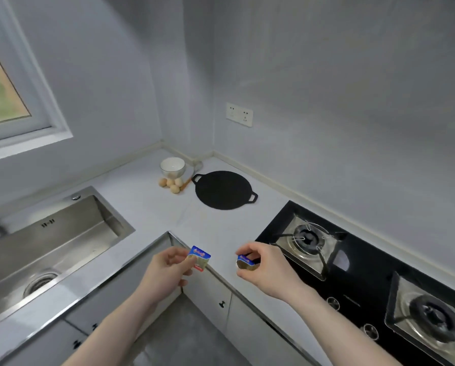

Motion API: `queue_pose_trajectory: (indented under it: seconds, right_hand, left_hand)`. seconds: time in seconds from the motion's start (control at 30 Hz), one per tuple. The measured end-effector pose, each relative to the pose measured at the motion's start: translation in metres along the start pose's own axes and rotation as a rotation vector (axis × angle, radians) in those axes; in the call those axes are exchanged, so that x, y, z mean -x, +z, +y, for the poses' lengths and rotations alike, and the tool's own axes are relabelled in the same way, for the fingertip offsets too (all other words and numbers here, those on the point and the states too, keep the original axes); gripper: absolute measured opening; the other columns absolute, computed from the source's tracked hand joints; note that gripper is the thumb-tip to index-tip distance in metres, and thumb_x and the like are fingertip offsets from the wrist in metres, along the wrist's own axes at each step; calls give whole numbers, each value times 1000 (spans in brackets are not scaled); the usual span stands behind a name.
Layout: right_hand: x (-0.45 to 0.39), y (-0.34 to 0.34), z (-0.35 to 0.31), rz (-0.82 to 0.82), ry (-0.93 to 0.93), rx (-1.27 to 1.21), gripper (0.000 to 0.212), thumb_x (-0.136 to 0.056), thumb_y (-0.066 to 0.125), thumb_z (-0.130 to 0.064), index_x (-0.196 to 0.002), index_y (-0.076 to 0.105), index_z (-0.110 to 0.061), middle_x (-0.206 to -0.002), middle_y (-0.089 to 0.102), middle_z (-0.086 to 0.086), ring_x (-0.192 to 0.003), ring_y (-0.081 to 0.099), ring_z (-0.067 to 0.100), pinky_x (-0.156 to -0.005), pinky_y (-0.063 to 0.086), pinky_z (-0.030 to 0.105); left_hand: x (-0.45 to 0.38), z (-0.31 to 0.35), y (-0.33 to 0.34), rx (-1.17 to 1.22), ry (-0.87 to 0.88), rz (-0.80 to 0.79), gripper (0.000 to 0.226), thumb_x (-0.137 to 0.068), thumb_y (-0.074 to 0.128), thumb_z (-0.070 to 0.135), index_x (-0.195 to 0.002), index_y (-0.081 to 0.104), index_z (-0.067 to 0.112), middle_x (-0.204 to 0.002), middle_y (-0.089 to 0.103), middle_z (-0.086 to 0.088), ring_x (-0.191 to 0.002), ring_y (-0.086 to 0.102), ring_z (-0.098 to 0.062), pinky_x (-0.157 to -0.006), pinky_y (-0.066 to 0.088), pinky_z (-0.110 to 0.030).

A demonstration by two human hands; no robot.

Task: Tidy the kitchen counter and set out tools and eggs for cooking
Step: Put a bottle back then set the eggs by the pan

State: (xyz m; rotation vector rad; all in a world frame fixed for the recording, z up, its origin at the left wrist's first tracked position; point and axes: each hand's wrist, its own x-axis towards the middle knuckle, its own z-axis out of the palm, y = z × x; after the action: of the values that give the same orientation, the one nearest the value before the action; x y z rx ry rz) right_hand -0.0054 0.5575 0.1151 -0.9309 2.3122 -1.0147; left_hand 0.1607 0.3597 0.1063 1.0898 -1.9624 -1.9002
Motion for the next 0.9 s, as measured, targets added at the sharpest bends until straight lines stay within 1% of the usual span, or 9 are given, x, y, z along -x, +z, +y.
queue_pose_trajectory:
  seconds: [0.07, 0.17, 0.23, 0.37, 0.5, 0.6, 0.63, 0.73, 0.9]
  right_hand:
    - [-31, 5, -6, -42, -17, 18, 32, -74, 80, -25, -104, 71, -34, -99, 71, -18, -88, 66, -4, -78, 54, 14]
    - [-82, 13, -13, -74, -44, 38, 33, -73, 79, -25, -104, 71, -33, -98, 70, -19, -89, 66, -3, -78, 56, 17]
    - [-116, 18, -16, -94, -56, 58, 35, -73, 79, -23, -106, 71, -31, -99, 70, -19, -88, 66, -2, -78, 54, 17]
    - [-164, 36, -14, -137, -21, 98, 39, -72, 80, -24, -109, 69, -29, -102, 70, -17, -90, 64, -3, -78, 54, 15]
    - [-206, 48, -11, -149, 23, 105, 40, -73, 81, -26, -110, 69, -28, -100, 68, -19, -90, 65, -1, -75, 52, 12]
    - [-240, 62, -9, -112, 69, 96, 40, -72, 81, -25, -110, 69, -27, -101, 69, -18, -89, 65, 0, -79, 55, 17]
    - [-250, 67, -8, -103, 89, 95, 40, -72, 81, -24, -110, 69, -26, -101, 69, -16, -89, 66, 1, -80, 55, 19]
    - [-289, 89, -1, -80, 155, 102, 42, -72, 81, -25, -112, 68, -25, -103, 69, -14, -88, 66, 4, -80, 55, 19]
    - [-340, 118, 8, -40, 251, 135, 43, -74, 81, -26, -115, 67, -25, -105, 67, -12, -91, 66, 9, -87, 58, 29]
  left_hand:
    - [-24, 1, -13, 11, -18, 37, 16, -92, 73, 22, -104, 72, 11, -95, 77, -12, -74, 67, -14, -65, 56, -29]
    - [-60, 4, -32, 18, -20, 87, 15, -92, 74, 21, -102, 71, 10, -90, 78, -11, -73, 67, -16, -64, 55, -31]
    - [-86, 5, -43, 25, -28, 114, 16, -92, 74, 21, -102, 71, 9, -91, 78, -10, -73, 68, -16, -63, 55, -31]
    - [-133, 0, -60, 34, -100, 159, 15, -91, 74, 19, -100, 72, 7, -94, 78, -11, -72, 66, -16, -61, 55, -30]
    - [-187, -1, -72, 4, -166, 146, 19, -87, 77, 22, -99, 72, 8, -89, 78, -9, -67, 65, -14, -58, 54, -29]
    - [-237, -2, -77, -7, -230, 97, 25, -84, 79, 19, -102, 71, 4, -82, 75, -7, -59, 62, -14, -55, 50, -28]
    - [-253, -1, -79, -16, -251, 84, 25, -84, 79, 19, -102, 70, 5, -84, 74, -7, -60, 63, -15, -54, 51, -28]
    - [-308, -2, -85, -78, -307, 14, 23, -84, 78, 22, -102, 71, 9, -93, 74, -7, -72, 69, -15, -54, 56, -26]
    - [-383, -7, -96, -113, -390, -47, 22, -84, 77, 23, -103, 72, 12, -103, 73, -9, -80, 68, -17, -67, 60, -31]
